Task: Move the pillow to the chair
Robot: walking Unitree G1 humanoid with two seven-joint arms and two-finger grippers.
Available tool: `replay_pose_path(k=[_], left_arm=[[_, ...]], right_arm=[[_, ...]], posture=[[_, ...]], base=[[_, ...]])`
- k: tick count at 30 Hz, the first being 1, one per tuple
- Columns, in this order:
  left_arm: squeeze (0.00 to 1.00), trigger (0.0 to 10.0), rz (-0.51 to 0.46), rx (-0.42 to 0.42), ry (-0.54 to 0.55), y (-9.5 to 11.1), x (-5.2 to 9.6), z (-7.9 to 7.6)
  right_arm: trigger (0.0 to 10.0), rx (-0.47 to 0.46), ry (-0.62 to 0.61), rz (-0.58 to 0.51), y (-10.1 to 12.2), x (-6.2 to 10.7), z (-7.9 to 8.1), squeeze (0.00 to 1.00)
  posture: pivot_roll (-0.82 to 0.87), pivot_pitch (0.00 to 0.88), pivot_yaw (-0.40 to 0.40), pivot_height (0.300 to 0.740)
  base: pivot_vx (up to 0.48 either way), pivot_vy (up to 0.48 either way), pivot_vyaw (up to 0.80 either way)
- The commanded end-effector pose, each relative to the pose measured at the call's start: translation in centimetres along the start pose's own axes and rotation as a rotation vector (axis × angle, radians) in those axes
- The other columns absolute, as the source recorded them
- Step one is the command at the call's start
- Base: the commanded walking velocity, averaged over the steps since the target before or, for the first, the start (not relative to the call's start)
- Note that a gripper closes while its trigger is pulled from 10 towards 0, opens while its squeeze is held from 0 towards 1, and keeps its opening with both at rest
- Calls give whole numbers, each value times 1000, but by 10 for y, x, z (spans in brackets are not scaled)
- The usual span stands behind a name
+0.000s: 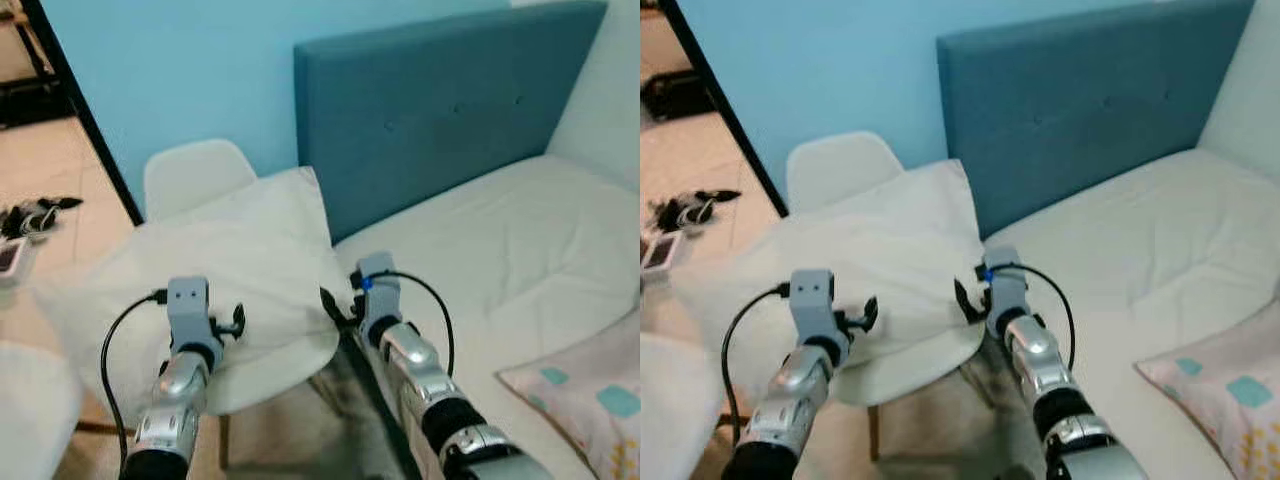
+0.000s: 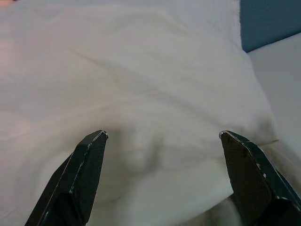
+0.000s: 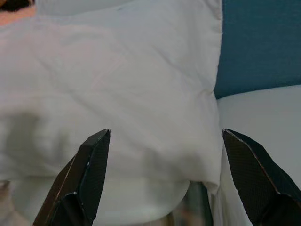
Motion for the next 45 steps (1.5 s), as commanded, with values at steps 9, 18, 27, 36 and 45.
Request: replay_pose_path(k=[9,18,27,36,45], left_arm=[[0,10000,317,-143,176,-87,38,68],[0,10000,685,-99,381,-167,118,109],[0,10000,782,-150,365,-189,147,108],[0,10000,781,-187,343,-185,140,107],[0,10000,757,-180,331,-181,133,105]], right_arm=[[10000,-22,-34,456,-115,62,0,0],[10000,-72,-78,797,-190,140,8,0],[10000,-246,-127,885,-211,171,18,0],[10000,-334,-147,583,-155,101,-7,0],[10000,-440,-157,389,-116,66,-18,0]], posture=[[-60,51,8,740],[-76,44,4,740],[-68,51,-2,740],[-86,52,12,740],[-84,52,15,740]], base=[[0,0,0],[0,0,0],[0,0,-485],[0,0,-797],[0,0,-793]])
Point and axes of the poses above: a point about 5 cm out from each wrist's last joint towards the gripper, its own x axis pointing back from the gripper into the wrist, its own y axis along the axis of the wrist's last joint, z = x × y, the point moved 3 cm from there along -x, pointing out of the wrist towards the gripper, and after that the axes turned 13 degrees about x, right-handed, at the moved point
